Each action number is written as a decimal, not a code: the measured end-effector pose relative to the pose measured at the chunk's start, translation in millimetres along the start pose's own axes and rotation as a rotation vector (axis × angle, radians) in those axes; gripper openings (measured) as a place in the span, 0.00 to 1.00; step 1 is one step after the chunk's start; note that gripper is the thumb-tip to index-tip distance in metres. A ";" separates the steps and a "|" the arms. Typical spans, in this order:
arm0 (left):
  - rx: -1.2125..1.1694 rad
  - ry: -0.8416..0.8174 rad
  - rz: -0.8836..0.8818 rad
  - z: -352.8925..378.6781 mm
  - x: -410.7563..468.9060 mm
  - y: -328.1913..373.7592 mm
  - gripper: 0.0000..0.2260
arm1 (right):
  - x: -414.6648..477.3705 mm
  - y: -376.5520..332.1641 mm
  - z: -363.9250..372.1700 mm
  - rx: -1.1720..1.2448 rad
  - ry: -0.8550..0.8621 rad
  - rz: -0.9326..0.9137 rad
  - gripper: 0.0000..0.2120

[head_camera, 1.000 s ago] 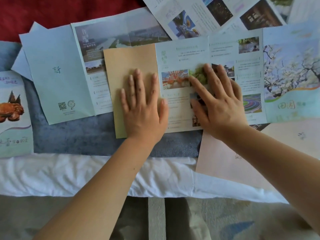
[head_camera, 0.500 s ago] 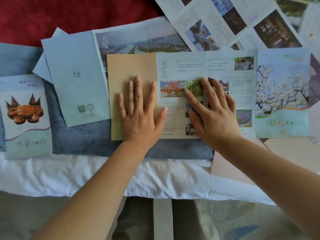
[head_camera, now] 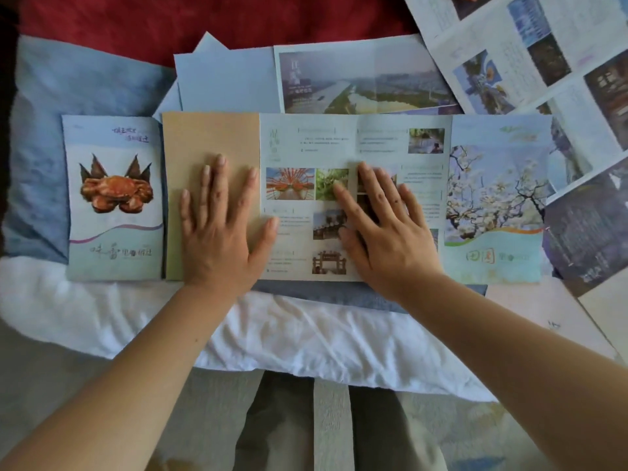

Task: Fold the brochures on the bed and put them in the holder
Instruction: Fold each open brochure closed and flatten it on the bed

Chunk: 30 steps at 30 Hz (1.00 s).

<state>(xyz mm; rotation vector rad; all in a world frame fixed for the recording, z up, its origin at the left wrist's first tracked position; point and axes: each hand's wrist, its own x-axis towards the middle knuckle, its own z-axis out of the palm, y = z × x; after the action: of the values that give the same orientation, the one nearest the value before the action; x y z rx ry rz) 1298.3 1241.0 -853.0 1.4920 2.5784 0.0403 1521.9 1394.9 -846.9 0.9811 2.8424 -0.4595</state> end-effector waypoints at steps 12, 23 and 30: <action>-0.043 0.068 -0.022 1.9 -7.1 -14.9 0.32 | -7.1 38.4 -3.7 -0.080 0.059 0.158 0.30; -0.207 0.131 -0.181 -9.4 -3.6 -3.6 0.38 | -6.0 40.6 9.0 -0.108 0.119 0.153 0.29; -0.339 0.095 -0.179 -24.3 -4.2 16.4 0.40 | -5.4 41.6 10.7 -0.107 0.129 0.138 0.30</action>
<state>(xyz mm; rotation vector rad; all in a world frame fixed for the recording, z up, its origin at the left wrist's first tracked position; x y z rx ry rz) 1310.7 1247.0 -826.8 1.1623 2.6001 0.5095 1551.8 1419.4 -866.4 1.2175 2.8495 -0.2361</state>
